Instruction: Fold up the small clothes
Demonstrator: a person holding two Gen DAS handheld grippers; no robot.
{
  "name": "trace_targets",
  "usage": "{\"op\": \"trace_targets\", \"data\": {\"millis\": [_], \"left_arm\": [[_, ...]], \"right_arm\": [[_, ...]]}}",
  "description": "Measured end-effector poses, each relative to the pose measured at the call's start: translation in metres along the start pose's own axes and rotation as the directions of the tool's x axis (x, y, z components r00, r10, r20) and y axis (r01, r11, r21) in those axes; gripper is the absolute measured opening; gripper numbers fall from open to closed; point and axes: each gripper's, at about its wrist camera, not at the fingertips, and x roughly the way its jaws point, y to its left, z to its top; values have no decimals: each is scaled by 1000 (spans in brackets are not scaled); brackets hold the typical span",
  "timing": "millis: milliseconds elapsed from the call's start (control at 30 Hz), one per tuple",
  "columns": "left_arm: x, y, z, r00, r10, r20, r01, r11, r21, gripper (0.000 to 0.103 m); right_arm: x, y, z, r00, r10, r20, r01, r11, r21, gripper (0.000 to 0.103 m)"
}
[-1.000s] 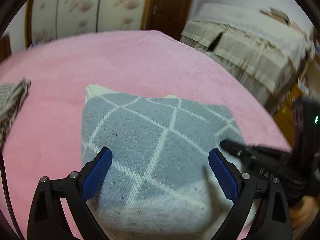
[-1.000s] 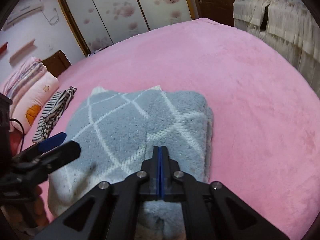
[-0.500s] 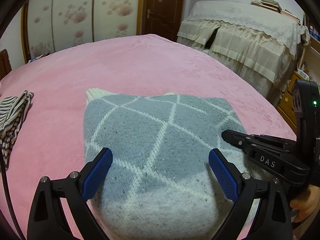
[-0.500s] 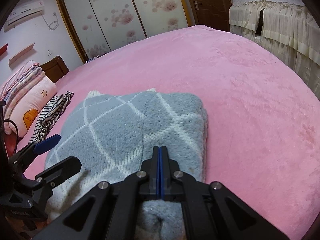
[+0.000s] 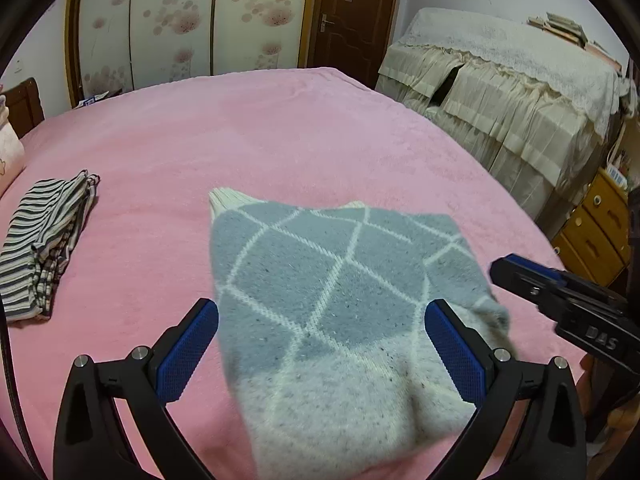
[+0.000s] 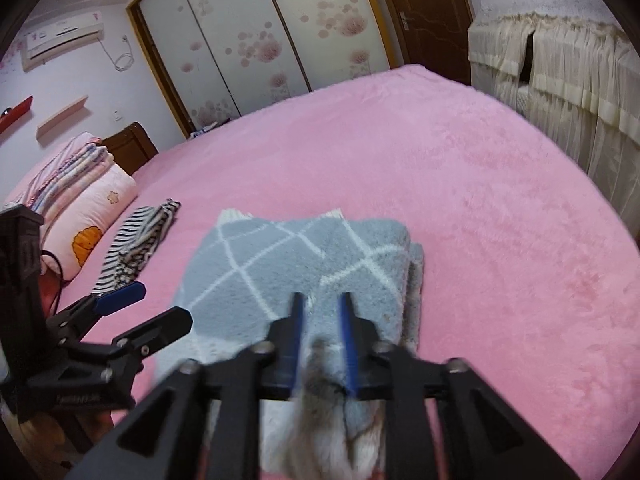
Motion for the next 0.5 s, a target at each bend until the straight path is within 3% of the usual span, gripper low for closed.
{"op": "trace_targets", "data": {"millis": [133,267,367,500], "left_arm": [[-21,12,10,1000,-1,24,1,1000,-8,103],[-33,23,18,1000,4,4,-4,1000,12,103],[-28,34,22,996,21,-90,-20,1000,8,103],[-17,50,18,984,-90,-156,79,994,-76,103]], "right_arm": [[-27,1,13,999,-2,33,4,999,-46,68],[-41,-6,22,1000,2,25,0,998,-67,81],[-40,-11,26,1000,-15,-5,15,997,-79,89],[-29,-21,25,998,-1,-70,-4,997,-76,94]]}}
